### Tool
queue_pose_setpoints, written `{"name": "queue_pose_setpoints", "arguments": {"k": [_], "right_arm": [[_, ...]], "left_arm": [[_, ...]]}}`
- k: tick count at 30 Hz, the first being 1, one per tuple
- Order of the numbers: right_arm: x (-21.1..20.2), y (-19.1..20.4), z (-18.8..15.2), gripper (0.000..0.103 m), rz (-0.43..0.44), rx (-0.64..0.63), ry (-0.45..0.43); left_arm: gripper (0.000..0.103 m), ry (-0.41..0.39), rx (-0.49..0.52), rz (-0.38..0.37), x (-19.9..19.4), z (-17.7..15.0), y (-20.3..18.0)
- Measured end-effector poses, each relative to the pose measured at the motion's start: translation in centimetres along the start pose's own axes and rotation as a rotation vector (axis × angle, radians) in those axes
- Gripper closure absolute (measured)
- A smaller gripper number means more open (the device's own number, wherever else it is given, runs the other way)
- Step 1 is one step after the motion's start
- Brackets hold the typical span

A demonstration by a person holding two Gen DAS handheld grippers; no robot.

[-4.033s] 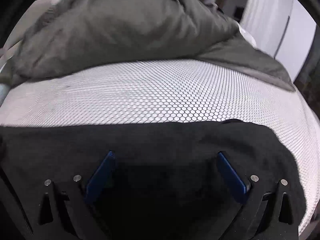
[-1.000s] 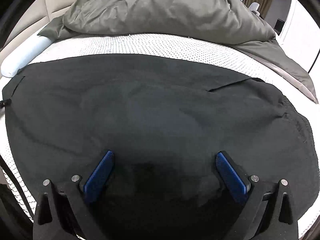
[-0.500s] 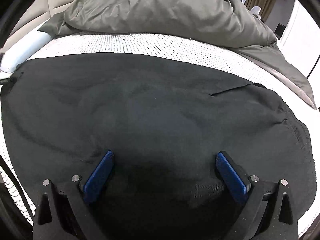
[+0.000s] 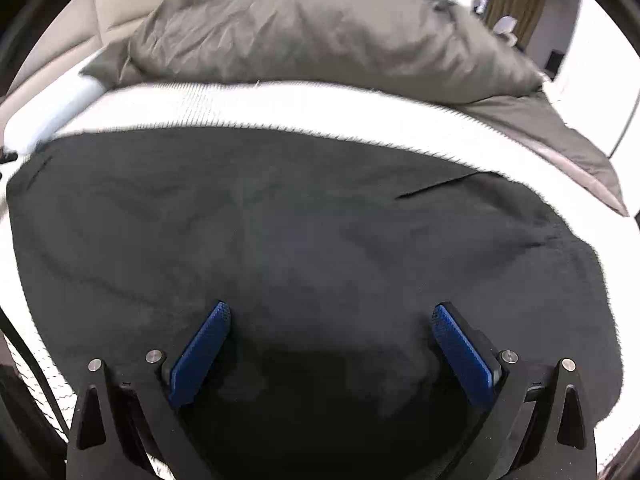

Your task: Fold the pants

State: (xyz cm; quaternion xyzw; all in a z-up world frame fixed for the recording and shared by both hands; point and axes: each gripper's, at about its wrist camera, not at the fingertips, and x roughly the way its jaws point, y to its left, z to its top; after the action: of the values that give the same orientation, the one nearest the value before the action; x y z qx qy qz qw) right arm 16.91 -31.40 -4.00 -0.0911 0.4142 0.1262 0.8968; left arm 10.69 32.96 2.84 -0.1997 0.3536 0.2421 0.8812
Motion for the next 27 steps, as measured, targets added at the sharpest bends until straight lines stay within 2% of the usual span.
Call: {"name": "queue_pose_setpoints", "arguments": {"k": [1, 4, 7, 8, 10, 12, 13, 14, 15, 17, 19, 22, 24, 26, 27], "right_arm": [[-1.0, -1.0, -0.2, 0.000, 0.002, 0.032, -0.027], [-4.2, -4.9, -2.0, 0.000, -0.025, 0.174, -0.100], [-6.4, -8.1, -5.2, 0.000, -0.133, 0.285, -0.156], [-6.4, -8.8, -6.3, 0.000, -0.151, 0.296, -0.148], [-5.4, -9.8, -7.8, 0.000, -0.188, 0.288, -0.072], [-4.5, -11.4, -9.3, 0.001, -0.258, 0.324, -0.002], [-4.8, -12.6, -10.0, 0.001, -0.240, 0.387, -0.003], [-5.4, -14.0, -10.8, 0.001, -0.190, 0.474, -0.028], [-6.1, -15.4, -11.5, 0.000, -0.134, 0.564, -0.064], [-7.0, -17.4, -12.6, 0.001, -0.016, 0.698, -0.126], [-7.1, -18.4, -12.9, 0.001, 0.084, 0.769, -0.160], [-6.2, -18.5, -12.2, 0.001, 0.168, 0.769, -0.166], [-5.3, -18.7, -11.6, 0.001, 0.202, 0.773, -0.155], [-3.9, -19.5, -11.1, 0.003, 0.240, 0.811, -0.155], [-3.4, -20.0, -11.1, 0.007, 0.261, 0.839, -0.162]], "left_arm": [[0.009, 0.001, 0.029, -0.056, -0.5, -1.3, -2.3], [0.007, 0.040, 0.146, -0.163, -0.8, -4.9, -9.5], [0.007, 0.063, 0.308, -0.196, -0.2, -8.6, -16.8], [0.007, 0.068, 0.353, -0.197, -0.3, -9.8, -18.4], [0.007, 0.094, 0.466, -0.219, 0.2, -12.4, -21.7], [0.007, 0.114, 0.573, -0.210, -0.3, -15.2, -24.1], [0.007, 0.115, 0.642, -0.178, -0.3, -16.7, -25.3], [0.007, 0.091, 0.669, -0.149, -0.7, -18.1, -26.0], [0.006, 0.059, 0.677, -0.131, -0.7, -18.5, -26.0], [0.006, 0.062, 0.650, -0.121, -1.1, -18.2, -24.8], [0.006, 0.077, 0.576, -0.177, -2.1, -17.7, -24.6], [0.006, 0.103, 0.506, -0.330, -3.4, -16.3, -27.0], [0.006, 0.129, 0.536, -0.373, -3.9, -17.0, -29.6], [0.006, 0.129, 0.581, -0.373, -4.1, -18.3, -31.9], [0.006, 0.122, 0.612, -0.358, -4.1, -19.1, -33.0]]}}
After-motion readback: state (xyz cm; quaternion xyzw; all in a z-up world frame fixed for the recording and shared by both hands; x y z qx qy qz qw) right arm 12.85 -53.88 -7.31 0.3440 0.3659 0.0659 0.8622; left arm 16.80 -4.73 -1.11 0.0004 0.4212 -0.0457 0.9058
